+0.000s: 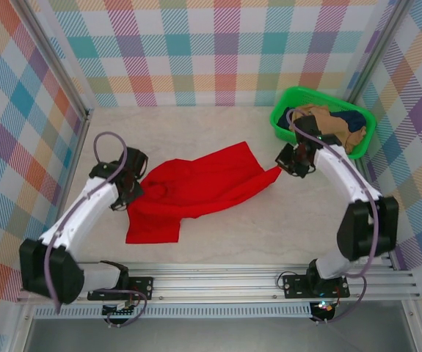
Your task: Fold and stack the t-shirts
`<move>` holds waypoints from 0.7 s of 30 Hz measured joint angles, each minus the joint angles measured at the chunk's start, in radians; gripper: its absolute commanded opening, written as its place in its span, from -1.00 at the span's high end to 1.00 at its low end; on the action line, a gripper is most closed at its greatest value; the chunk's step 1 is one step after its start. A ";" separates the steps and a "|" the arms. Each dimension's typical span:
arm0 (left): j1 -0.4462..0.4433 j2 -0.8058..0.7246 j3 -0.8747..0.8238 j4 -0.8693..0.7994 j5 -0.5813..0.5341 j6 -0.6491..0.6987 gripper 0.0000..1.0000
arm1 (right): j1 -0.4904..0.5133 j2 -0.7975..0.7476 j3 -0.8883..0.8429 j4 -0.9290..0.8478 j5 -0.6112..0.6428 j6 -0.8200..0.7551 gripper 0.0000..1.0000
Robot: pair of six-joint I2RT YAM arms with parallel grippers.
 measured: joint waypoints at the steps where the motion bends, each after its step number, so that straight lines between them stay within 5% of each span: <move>1: 0.035 0.046 0.031 0.016 0.006 0.019 1.00 | 0.000 0.045 0.043 0.002 0.006 0.003 1.00; 13: 0.216 0.446 0.248 0.148 0.026 0.182 1.00 | 0.006 0.392 0.428 0.000 -0.029 0.020 1.00; 16: 0.226 0.513 0.278 0.156 0.027 0.202 0.74 | 0.011 0.455 0.442 -0.005 -0.042 0.020 1.00; 19: 0.226 0.538 0.288 0.150 0.027 0.203 -0.03 | 0.012 0.487 0.438 -0.030 -0.043 0.024 1.00; 21: 0.226 0.519 0.277 0.146 0.026 0.182 -0.16 | 0.013 0.479 0.412 -0.028 -0.047 0.031 1.00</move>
